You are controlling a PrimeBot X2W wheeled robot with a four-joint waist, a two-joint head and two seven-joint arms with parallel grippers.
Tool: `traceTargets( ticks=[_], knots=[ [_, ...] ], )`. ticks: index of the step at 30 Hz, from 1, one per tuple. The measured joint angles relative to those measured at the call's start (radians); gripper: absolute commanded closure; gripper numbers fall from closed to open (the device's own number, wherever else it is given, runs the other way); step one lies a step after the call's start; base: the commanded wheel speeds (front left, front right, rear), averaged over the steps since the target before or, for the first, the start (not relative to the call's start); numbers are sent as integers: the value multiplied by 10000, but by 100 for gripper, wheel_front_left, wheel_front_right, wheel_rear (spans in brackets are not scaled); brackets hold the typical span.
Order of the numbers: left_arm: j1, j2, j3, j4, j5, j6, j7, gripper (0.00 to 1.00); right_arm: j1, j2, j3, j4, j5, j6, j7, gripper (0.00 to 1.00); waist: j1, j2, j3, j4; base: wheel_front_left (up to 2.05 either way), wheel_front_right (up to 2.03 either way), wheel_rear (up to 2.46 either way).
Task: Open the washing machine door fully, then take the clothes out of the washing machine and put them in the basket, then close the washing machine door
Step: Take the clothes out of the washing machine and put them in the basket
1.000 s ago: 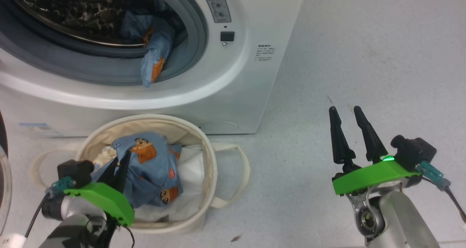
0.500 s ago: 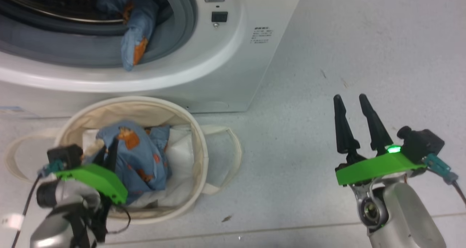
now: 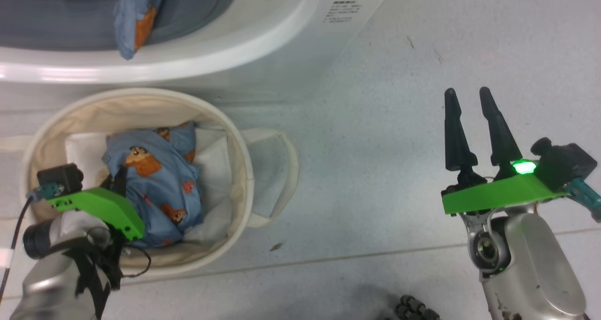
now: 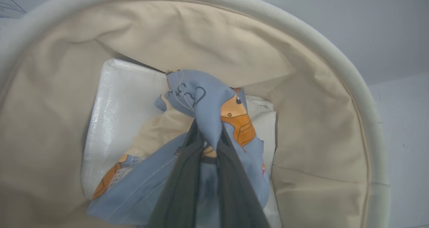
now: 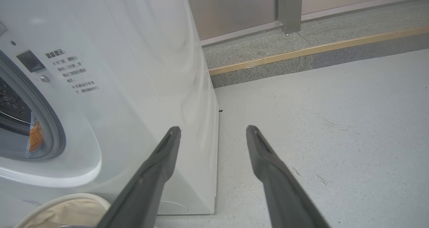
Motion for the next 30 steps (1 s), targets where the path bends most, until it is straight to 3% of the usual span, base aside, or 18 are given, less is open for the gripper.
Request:
traceTargets(
  ticks=[8,15,16,17,18,19,30],
  knots=[
    [-626,12,-209,407,-349,0,244,100,-103,-42,-33,-127,-161,0,0,0,0,0,761,-129,0,0,0],
    [-638,21,-431,621,-531,-2,240,97,-139,-42,-38,-115,-161,0,0,0,0,0,643,-215,0,0,0],
    [-637,21,-466,637,-556,-2,236,91,-139,-40,-35,-105,-161,0,0,0,0,0,588,-210,0,0,0],
    [-636,23,-552,660,-550,-2,221,62,-139,-42,-23,-82,-161,0,0,0,0,0,528,-202,0,0,0],
    [-632,17,-650,692,-541,-2,119,18,-138,-44,48,10,-161,0,0,0,0,0,416,-176,0,0,0],
    [-632,10,-665,708,-541,-2,63,0,-137,-50,81,33,-161,0,0,0,0,0,361,-154,0,0,0],
    [-447,25,-972,867,-174,13,-330,0,-135,-123,313,420,-159,0,0,0,0,0,-519,150,0,0,0]
  ],
)
